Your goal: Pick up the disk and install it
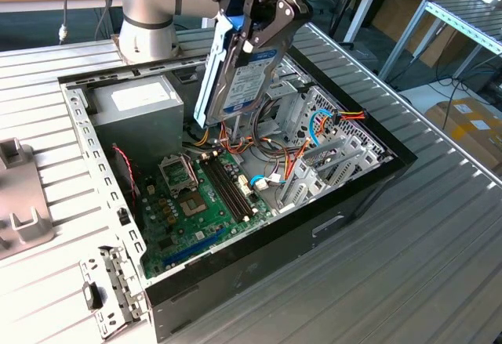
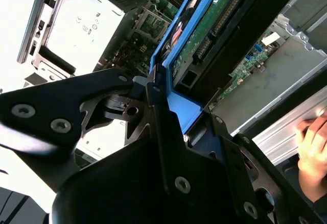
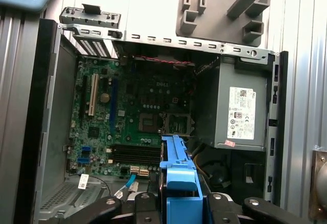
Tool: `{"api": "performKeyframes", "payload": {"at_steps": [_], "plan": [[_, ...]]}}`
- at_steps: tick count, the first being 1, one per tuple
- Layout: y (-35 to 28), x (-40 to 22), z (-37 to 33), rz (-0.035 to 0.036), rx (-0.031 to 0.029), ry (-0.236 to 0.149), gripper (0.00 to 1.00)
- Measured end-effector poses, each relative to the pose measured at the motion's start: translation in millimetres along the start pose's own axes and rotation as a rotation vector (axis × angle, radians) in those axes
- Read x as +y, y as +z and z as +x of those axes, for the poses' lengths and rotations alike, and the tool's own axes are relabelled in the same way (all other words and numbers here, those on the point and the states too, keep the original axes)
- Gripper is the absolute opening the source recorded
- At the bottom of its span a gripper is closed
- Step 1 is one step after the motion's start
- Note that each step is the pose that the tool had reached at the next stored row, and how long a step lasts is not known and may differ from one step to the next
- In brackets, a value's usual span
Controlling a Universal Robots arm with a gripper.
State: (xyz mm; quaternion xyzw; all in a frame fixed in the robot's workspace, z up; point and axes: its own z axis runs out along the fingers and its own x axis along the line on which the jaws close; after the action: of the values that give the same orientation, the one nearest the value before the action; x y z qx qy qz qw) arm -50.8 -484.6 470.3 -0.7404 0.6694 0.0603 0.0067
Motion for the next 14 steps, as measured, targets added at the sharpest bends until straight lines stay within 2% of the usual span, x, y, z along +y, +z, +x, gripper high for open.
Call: {"api": "performKeyframes", "payload": {"at_steps": [14], "plan": [[0.1, 0.3, 3.2, 0.0000, -0.0001, 0.000, 0.37]]}}
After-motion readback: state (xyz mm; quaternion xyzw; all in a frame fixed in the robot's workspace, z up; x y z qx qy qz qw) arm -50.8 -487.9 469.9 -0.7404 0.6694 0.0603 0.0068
